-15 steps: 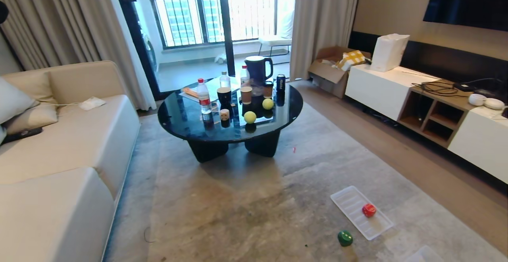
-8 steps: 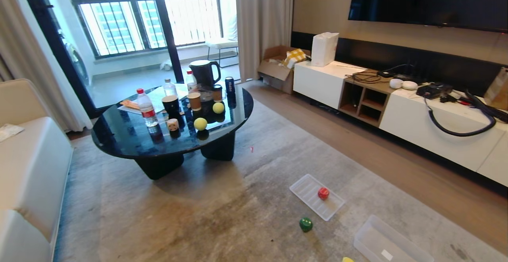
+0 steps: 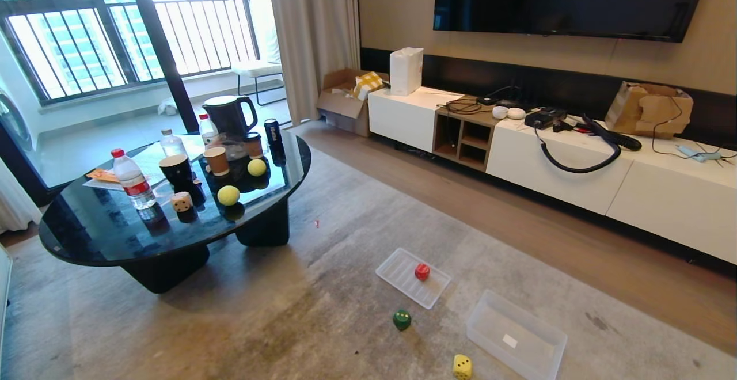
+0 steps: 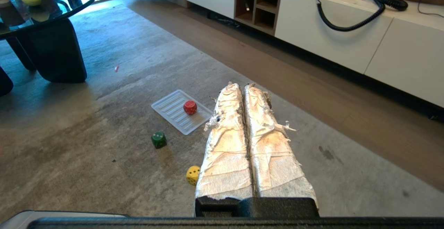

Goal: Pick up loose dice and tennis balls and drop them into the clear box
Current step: Find toys out of the box

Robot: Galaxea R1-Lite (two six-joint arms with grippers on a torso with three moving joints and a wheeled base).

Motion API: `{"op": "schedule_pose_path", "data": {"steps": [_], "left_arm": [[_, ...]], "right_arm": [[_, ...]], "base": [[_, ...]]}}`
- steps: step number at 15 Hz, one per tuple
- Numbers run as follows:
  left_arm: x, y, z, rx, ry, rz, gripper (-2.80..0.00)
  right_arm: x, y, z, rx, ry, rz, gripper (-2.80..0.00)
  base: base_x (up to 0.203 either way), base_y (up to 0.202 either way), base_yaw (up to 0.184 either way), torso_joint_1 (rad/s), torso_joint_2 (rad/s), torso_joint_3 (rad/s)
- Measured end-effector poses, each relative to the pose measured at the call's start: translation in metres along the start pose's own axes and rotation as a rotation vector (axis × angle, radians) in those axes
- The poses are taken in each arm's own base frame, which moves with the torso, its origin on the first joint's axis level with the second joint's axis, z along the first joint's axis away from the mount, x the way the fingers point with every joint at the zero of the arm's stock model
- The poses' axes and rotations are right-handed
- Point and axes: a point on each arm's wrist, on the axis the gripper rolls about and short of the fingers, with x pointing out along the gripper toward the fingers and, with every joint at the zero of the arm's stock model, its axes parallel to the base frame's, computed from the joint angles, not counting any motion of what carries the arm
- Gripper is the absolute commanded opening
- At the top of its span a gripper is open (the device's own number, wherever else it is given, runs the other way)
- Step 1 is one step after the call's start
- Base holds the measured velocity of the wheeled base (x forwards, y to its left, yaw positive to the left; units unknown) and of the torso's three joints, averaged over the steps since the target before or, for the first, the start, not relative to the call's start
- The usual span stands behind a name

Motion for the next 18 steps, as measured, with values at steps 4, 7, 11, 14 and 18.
{"op": "schedule_pose_path", "data": {"steps": [4,7,11,14,18], "left_arm": [[0.0000,0.0000,0.0000,0.002,0.000,-0.001,-2.80],[0.0000,0.0000,0.0000,0.001,0.000,0.000,-2.80],[0.0000,0.0000,0.0000,0.004,0.000,-0.001,-2.80],[0.0000,0.0000,0.0000,0.003,0.000,0.000,-2.80],[0.0000,0.0001,0.0000,-0.002,0.000,0.003,-2.80]], "right_arm": [[0.0000,0.0000,0.0000,0.000,0.000,-0.001,-2.80],[0.0000,0.0000,0.0000,0.000,0.000,0.001,-2.80],[0.0000,0.0000,0.0000,0.000,0.000,0.000,-2.80],[0.0000,0.0000,0.0000,0.000,0.000,-0.001,-2.80],[0.0000,0.0000,0.0000,0.000,0.000,0.001,-2.80]], "base": [[0.000,0.000,0.000,0.000,0.00,0.000],[0.000,0.000,0.000,0.000,0.00,0.000],[0.000,0.000,0.000,0.000,0.00,0.000],[0.000,0.000,0.000,0.000,0.00,0.000],[0.000,0.000,0.000,0.000,0.00,0.000]]}}
